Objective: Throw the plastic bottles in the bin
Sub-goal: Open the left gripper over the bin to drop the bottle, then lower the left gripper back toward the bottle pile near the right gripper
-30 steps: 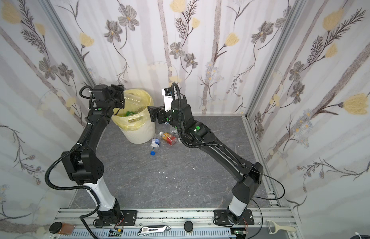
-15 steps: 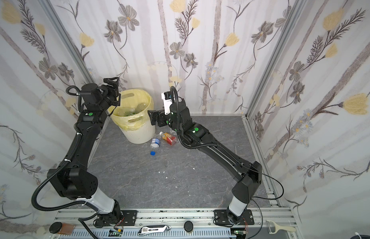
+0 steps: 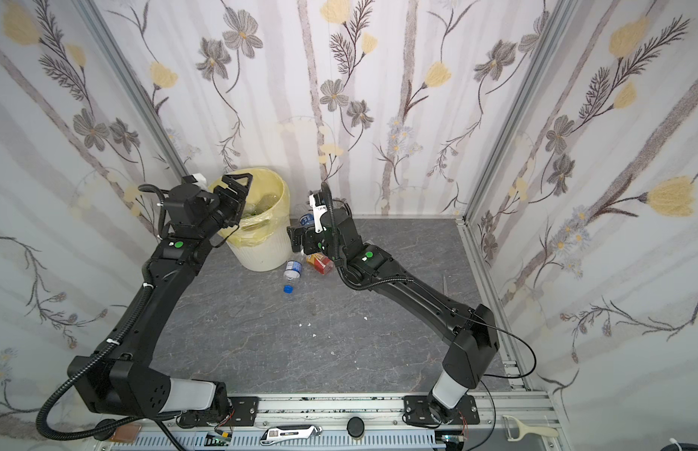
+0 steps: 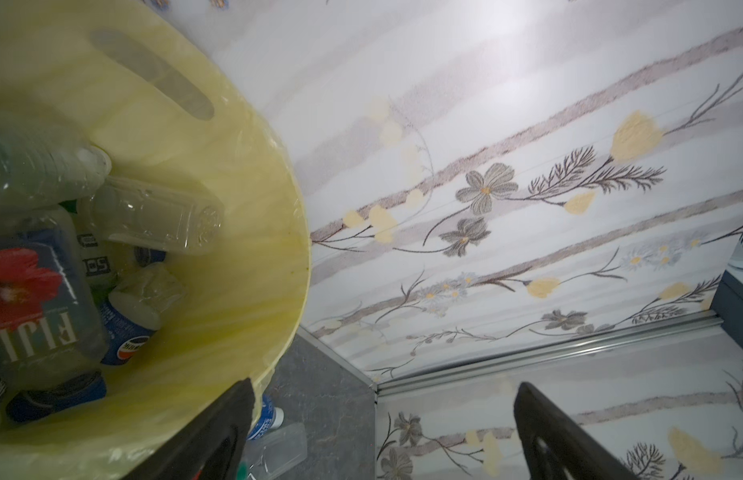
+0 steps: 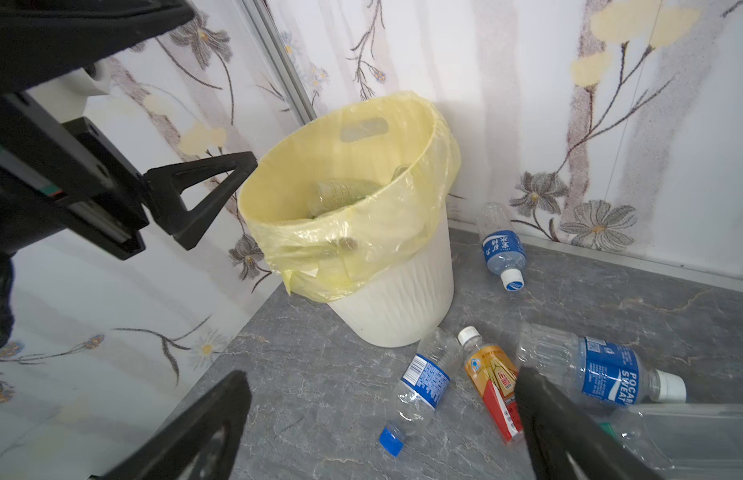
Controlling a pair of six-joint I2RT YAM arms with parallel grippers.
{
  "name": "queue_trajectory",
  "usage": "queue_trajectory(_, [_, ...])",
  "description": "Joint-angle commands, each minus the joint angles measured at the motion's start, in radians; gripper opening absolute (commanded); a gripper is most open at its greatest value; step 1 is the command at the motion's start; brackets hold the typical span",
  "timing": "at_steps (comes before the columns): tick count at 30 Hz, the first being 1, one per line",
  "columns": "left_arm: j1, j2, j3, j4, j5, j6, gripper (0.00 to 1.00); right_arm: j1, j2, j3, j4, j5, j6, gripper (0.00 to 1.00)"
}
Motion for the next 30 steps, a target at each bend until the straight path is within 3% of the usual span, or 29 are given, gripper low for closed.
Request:
queue_trajectory(1, [-0.03, -0.052, -0.103, 0.012, 0.009, 0.096, 1.0, -0.003, -0.017, -0.067, 0.066, 0.073, 0.054, 1.0])
queue_trajectory(7, [-0.05, -0.147, -0.328, 0.013, 0.057, 0.121, 1.0, 0.009, 0.001, -0.253, 0.166, 0.125, 0.185, 1.0])
queue_trajectory(11, [-0.045, -0.193, -0.453, 0.013, 0.105, 0.098, 1.0, 0.035, 0.073, -0.289, 0.181, 0.11, 0.254, 1.0])
queue_trajectory(22, [0.078, -0.264, -0.721, 0.036, 0.235, 0.02, 1.0, 0.114, 0.311, -0.258, 0.293, -0.019, 0.424, 0.99])
queue_trajectory(30, [0.15, -0.201, -0.797, 0.099, 0.329, 0.019, 1.0, 0.125, 0.439, -0.215, 0.346, -0.079, 0.533, 0.89])
